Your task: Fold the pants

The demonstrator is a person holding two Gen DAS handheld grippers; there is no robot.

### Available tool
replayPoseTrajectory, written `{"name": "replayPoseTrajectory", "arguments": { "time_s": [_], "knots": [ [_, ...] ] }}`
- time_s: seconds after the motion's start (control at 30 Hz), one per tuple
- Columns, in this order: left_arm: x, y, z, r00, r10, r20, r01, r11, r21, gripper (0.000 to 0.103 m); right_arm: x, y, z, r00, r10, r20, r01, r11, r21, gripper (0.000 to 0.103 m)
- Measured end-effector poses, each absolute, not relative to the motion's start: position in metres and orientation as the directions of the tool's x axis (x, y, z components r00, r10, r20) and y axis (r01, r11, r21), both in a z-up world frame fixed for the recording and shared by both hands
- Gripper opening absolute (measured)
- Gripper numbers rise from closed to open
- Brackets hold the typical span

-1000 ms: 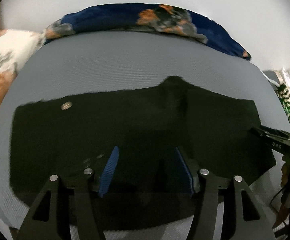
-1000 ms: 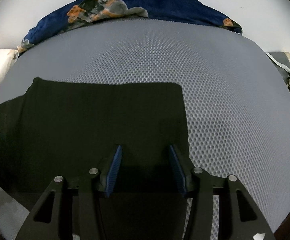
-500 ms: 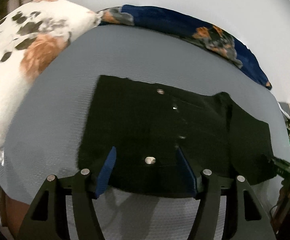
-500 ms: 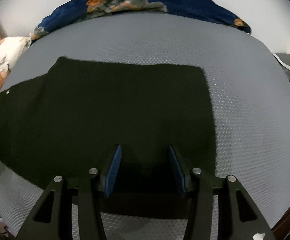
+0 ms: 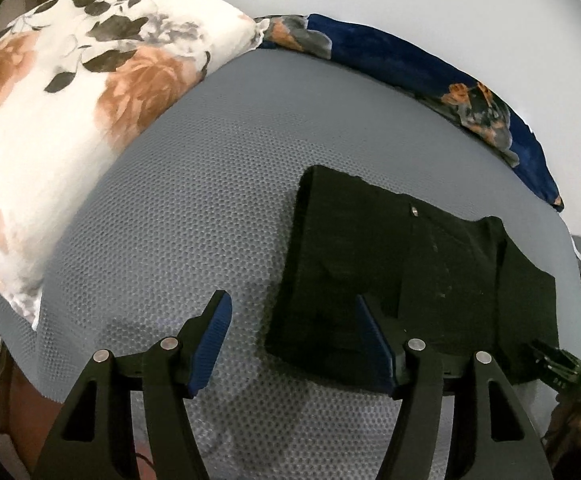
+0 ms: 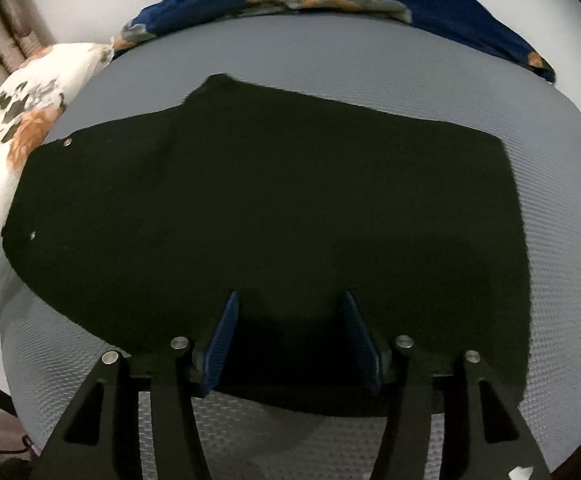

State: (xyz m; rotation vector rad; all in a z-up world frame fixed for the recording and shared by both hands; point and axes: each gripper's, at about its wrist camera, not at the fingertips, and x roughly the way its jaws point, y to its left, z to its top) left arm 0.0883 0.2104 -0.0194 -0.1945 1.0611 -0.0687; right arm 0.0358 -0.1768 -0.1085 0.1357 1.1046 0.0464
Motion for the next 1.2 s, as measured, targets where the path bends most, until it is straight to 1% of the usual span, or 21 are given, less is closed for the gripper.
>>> {"name": "replayPoseTrajectory", "arguments": {
  "time_s": [0.07, 0.17, 0.27, 0.43, 0.63, 0.7, 0.87, 1.2],
  "knots": [
    [0.089, 0.216, -0.021, 0.485, -0.170, -0.858, -0.030, 0.977, -0.211, 0.064, 0.037, -0.170, -0.108, 0.447, 0.120, -0.887, 0.017, 0.990, 0.142, 0.055],
    [0.092, 0.228, -0.026, 0.466, -0.251, -0.849, -0.022, 0.955, -0.295, 0.065, 0.039, -0.161, -0.106, 0.438, 0.169, -0.883, -0.013, 0.983, 0.181, 0.058],
    [0.098, 0.239, -0.034, 0.453, -0.305, -0.838, -0.038, 0.932, -0.360, 0.065, 0.042, -0.157, -0.105, 0.428, 0.207, -0.880, -0.023, 0.976, 0.218, 0.062],
    [0.105, 0.250, -0.045, 0.431, -0.402, -0.808, -0.035, 0.887, -0.460, 0.065, 0.044, -0.155, -0.105, 0.417, 0.197, -0.887, -0.012, 0.977, 0.211, 0.064],
    [0.117, 0.253, -0.066, 0.351, -0.524, -0.776, -0.029, 0.823, -0.568, 0.065, 0.049, -0.153, -0.104, 0.411, 0.183, -0.893, -0.001, 0.980, 0.200, 0.066],
    [0.121, 0.254, -0.071, 0.328, -0.540, -0.775, -0.047, 0.811, -0.584, 0.065, 0.049, -0.152, -0.105, 0.410, 0.173, -0.895, -0.002, 0.982, 0.189, 0.066],
    [0.130, 0.251, -0.088, 0.244, -0.630, -0.737, -0.052, 0.750, -0.659, 0.065, 0.049, -0.150, -0.105, 0.407, 0.156, -0.900, -0.004, 0.986, 0.169, 0.070],
    [0.133, 0.255, -0.091, 0.219, -0.687, -0.693, -0.025, 0.706, -0.708, 0.065, 0.052, -0.148, -0.105, 0.406, 0.154, -0.901, 0.012, 0.985, 0.174, 0.071]
  ]
}}
